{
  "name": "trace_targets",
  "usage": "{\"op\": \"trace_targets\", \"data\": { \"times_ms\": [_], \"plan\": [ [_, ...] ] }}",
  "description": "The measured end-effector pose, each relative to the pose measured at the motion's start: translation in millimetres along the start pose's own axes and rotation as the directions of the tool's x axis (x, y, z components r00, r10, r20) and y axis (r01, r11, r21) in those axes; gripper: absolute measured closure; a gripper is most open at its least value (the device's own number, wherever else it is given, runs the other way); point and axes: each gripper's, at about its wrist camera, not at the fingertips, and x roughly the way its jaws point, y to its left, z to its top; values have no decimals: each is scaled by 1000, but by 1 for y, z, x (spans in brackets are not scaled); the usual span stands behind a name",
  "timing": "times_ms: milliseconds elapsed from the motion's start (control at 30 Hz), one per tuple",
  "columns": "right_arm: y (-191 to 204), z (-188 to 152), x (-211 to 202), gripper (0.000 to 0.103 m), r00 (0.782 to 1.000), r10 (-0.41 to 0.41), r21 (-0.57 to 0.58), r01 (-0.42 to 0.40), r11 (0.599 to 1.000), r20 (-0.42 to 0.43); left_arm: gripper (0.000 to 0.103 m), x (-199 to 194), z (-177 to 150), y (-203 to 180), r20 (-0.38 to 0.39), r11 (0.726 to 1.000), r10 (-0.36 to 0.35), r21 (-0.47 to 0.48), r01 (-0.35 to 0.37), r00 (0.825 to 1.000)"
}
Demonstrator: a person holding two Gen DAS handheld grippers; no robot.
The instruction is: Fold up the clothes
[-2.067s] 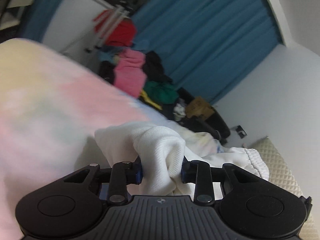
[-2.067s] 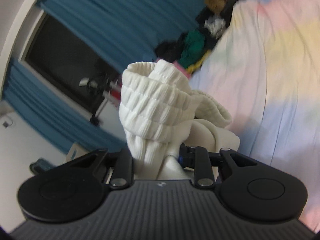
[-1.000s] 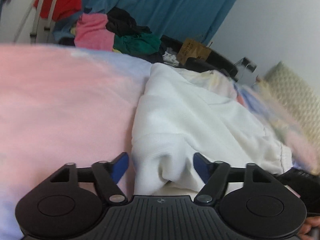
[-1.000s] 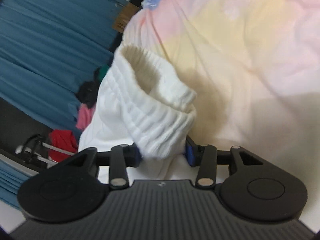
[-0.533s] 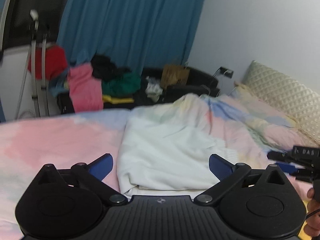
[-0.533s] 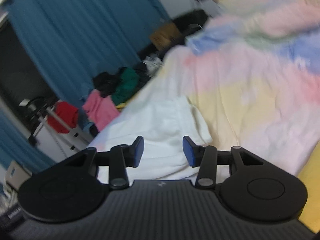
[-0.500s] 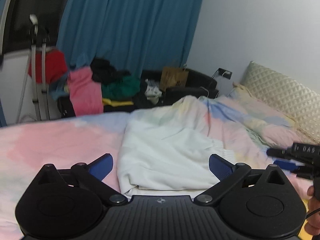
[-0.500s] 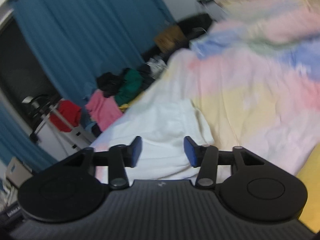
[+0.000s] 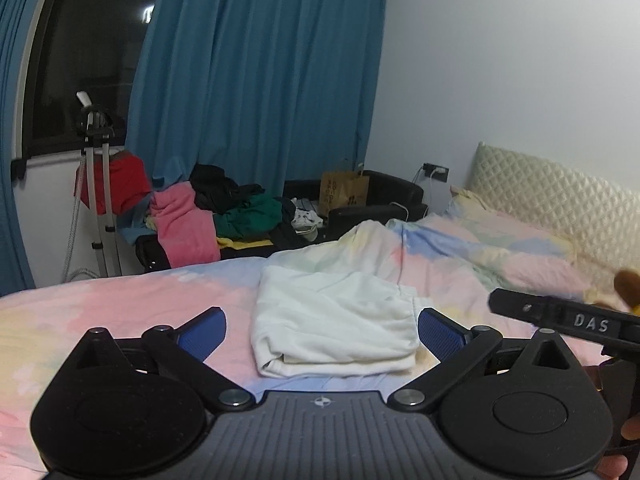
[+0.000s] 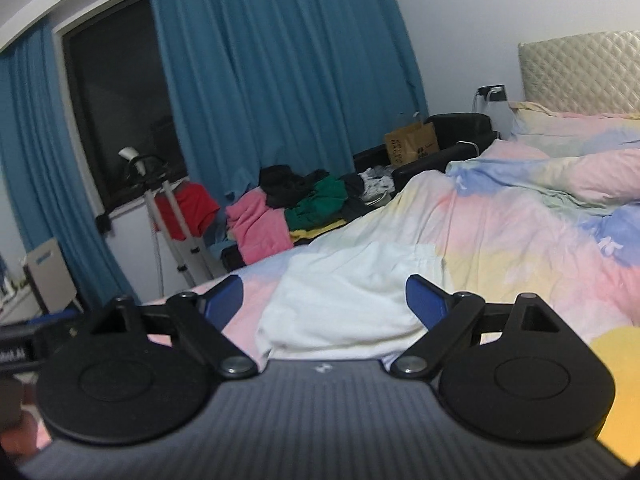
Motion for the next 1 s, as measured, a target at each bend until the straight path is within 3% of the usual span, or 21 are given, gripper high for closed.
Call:
{"op": "trace_targets", "data": {
  "times_ms": [100, 400, 567, 1000],
  "plan": [
    [12, -17, -3, 13, 1000, -13, -59, 14, 998, 9, 0, -8, -14, -2, -2, 999, 30, 23, -30, 1000],
    [24, -59, 11, 13, 998, -55, -129, 55, 990, -1, 0, -6, -50, 19, 29, 997, 59, -45, -58, 998],
    [23, -78, 19, 13, 998, -66, -139, 63, 988, -20, 0, -2, -66, 17, 23, 997, 74, -10, -73, 997],
    [20, -88, 25, 13, 994, -108, -132, 104, 986, -25, 0, 5, -76, 20, -25, 999, 34, -21, -34, 999]
  ]
}}
